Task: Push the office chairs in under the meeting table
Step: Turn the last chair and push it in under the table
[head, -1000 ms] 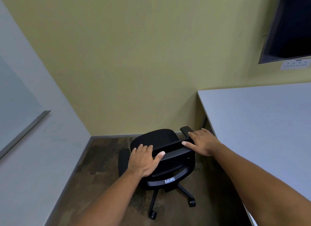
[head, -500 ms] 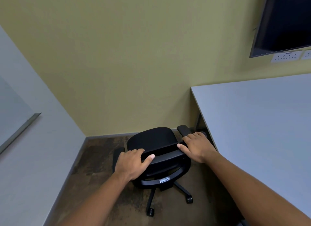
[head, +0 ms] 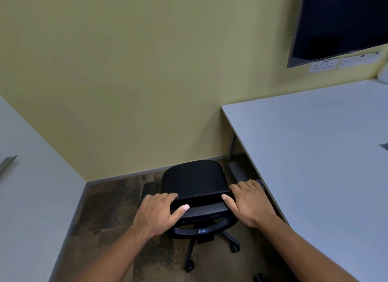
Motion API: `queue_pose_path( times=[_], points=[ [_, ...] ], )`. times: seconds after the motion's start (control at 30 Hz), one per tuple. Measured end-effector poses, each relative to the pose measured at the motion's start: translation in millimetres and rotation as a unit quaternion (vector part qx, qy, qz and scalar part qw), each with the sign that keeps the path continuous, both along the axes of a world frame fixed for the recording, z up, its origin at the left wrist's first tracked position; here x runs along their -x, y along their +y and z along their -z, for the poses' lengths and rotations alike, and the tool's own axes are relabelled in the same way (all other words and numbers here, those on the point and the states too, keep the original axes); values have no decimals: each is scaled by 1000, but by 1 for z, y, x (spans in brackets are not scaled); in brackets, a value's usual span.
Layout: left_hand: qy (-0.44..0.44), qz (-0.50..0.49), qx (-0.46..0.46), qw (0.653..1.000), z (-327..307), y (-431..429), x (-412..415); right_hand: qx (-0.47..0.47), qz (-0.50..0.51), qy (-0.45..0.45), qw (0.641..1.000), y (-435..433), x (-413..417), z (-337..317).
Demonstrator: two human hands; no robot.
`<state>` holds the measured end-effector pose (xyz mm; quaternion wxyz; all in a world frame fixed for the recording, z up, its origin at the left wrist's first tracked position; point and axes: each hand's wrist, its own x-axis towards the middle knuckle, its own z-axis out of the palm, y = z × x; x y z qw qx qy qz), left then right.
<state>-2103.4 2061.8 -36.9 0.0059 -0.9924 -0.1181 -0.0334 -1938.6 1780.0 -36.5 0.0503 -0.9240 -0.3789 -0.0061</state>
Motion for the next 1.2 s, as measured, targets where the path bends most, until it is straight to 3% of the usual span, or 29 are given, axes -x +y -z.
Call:
queue_pose_path(
  times=[0.5, 0.73, 1.2],
  points=[
    [-8, 193, 26, 981, 3, 78, -43, 10, 171, -8, 985, 31, 76, -2],
    [1, 274, 39, 961, -3, 111, -89, 59, 192, 14, 980, 51, 70, -19],
    [-5, 398, 34, 917, -2, 130, -209, 5, 253, 61, 966, 65, 32, -15]
  ],
)
